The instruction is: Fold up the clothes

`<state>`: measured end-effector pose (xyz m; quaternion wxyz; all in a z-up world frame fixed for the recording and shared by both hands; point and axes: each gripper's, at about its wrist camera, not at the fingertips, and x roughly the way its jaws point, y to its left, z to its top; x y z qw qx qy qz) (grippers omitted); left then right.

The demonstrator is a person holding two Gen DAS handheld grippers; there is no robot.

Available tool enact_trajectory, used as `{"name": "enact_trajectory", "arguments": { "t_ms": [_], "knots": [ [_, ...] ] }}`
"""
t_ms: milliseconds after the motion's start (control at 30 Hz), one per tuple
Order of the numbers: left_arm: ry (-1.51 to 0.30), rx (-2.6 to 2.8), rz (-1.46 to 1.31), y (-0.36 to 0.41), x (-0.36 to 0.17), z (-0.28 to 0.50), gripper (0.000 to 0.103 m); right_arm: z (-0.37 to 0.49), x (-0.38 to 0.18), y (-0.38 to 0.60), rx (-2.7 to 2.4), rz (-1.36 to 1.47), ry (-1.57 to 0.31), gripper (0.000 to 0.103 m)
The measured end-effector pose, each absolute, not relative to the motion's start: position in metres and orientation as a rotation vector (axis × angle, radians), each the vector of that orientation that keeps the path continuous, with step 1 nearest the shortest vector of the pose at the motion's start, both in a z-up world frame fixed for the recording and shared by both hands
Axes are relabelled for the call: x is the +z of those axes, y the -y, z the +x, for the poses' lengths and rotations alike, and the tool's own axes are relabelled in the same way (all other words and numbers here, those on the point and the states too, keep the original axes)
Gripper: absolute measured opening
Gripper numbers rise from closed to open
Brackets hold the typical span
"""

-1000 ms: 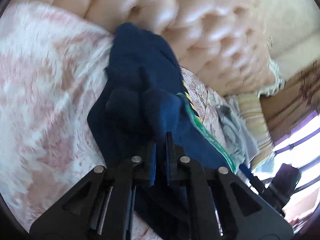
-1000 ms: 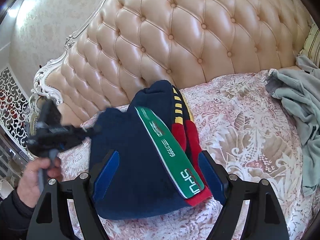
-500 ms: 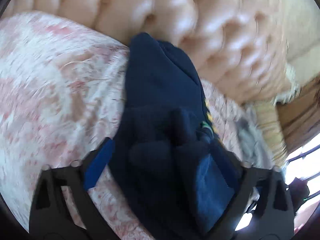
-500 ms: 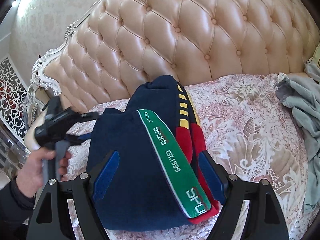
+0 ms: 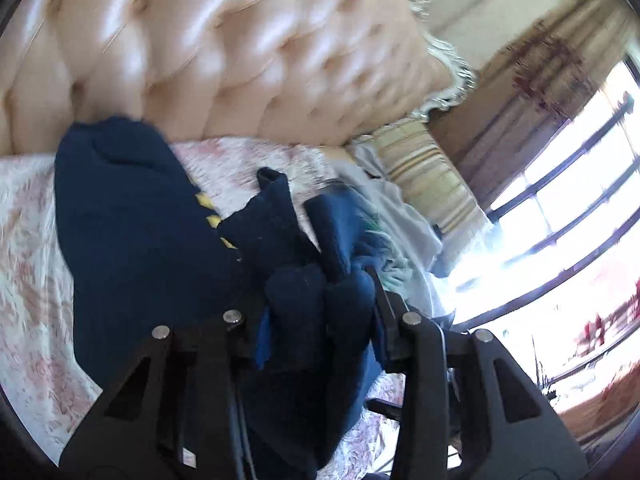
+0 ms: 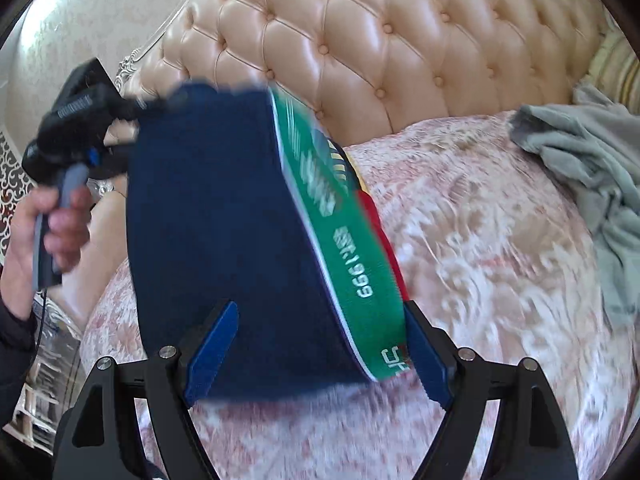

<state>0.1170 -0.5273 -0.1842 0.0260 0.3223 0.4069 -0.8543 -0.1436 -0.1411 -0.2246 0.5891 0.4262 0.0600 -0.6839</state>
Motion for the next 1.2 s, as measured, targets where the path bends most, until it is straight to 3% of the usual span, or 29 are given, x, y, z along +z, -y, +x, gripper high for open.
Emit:
{"name": "enact_trajectory", "arguments": {
  "t_ms": [133, 200, 267, 367, 467, 533, 567, 600, 667, 733, 900, 933, 967, 1000, 1033, 1067, 1100, 1133, 1200],
  "knots": [
    [-1.355, -2.433, 1.079, 0.547, -0.249, 0.127, 0.042, -0.143, -0.232, 0.138, -1.589, 1.017, -0.163, 0.082],
    [-1.372, -2.354, 1.058, 0.551, -0.271, 0.136, 0.056, -0.143, -0.234, 0.142, -1.588, 1.018, -0.191, 0.082],
    [-1.357, -2.276, 1.021, 0.555, -0.280, 0.146, 0.103, -0.144, -0.234, 0.147, -1.585, 1.028, -0.213, 0.083],
    [-1.465, -2.235, 0.969, 0.564, -0.282, 0.169, 0.103, -0.142, -0.234, 0.149, -1.587, 1.027, -0.254, 0.083],
    [-1.462, -2.284, 0.868, 0.571, -0.263, 0.198, 0.102, -0.142, -0.222, 0.140, -1.618, 0.978, -0.268, 0.083],
    [-1.502, -2.341, 0.785, 0.572, -0.249, 0.209, 0.095, -0.145, -0.204, 0.128, -1.662, 0.916, -0.253, 0.083],
    [-1.537, -2.392, 0.731, 0.571, -0.242, 0.213, 0.081, -0.147, -0.195, 0.122, -1.684, 0.883, -0.244, 0.083],
    [-1.572, -2.442, 0.677, 0.570, -0.235, 0.215, 0.074, -0.148, -0.185, 0.121, -1.686, 0.856, -0.226, 0.083],
    [-1.625, -2.485, 0.740, 0.561, -0.238, 0.197, 0.050, -0.148, -0.170, 0.126, -1.652, 0.818, -0.188, 0.083],
    [-1.657, -2.463, 0.837, 0.555, -0.254, 0.178, 0.036, -0.142, -0.167, 0.145, -1.542, 0.830, -0.168, 0.083],
    [-1.633, -2.299, 1.049, 0.547, -0.303, 0.160, 0.029, -0.125, -0.200, 0.197, -1.380, 0.951, -0.261, 0.083],
    [-1.619, -2.306, 1.052, 0.545, -0.307, 0.161, 0.019, -0.123, -0.210, 0.203, -1.385, 0.976, -0.306, 0.083],
    [-1.604, -2.331, 1.037, 0.545, -0.306, 0.164, 0.020, -0.121, -0.216, 0.207, -1.393, 0.982, -0.341, 0.083],
    [-1.607, -2.349, 1.023, 0.544, -0.303, 0.167, 0.023, -0.120, -0.218, 0.207, -1.394, 0.975, -0.358, 0.083],
    [-1.616, -2.374, 1.003, 0.543, -0.297, 0.172, 0.042, -0.119, -0.218, 0.206, -1.393, 0.967, -0.370, 0.083],
    [-1.602, -2.414, 0.967, 0.537, -0.287, 0.180, 0.078, -0.118, -0.219, 0.206, -1.392, 0.959, -0.382, 0.083],
    [-1.504, -2.477, 0.905, 0.527, -0.275, 0.189, 0.095, -0.117, -0.219, 0.205, -1.391, 0.951, -0.395, 0.083],
    [-1.283, -2.566, 0.876, 0.509, -0.261, 0.203, 0.103, -0.118, -0.211, 0.198, -1.408, 0.902, -0.396, 0.083],
    [-0.834, -2.692, 0.805, 0.473, -0.232, 0.233, 0.103, -0.121, -0.190, 0.181, -1.449, 0.781, -0.394, 0.083]
  ]
}}
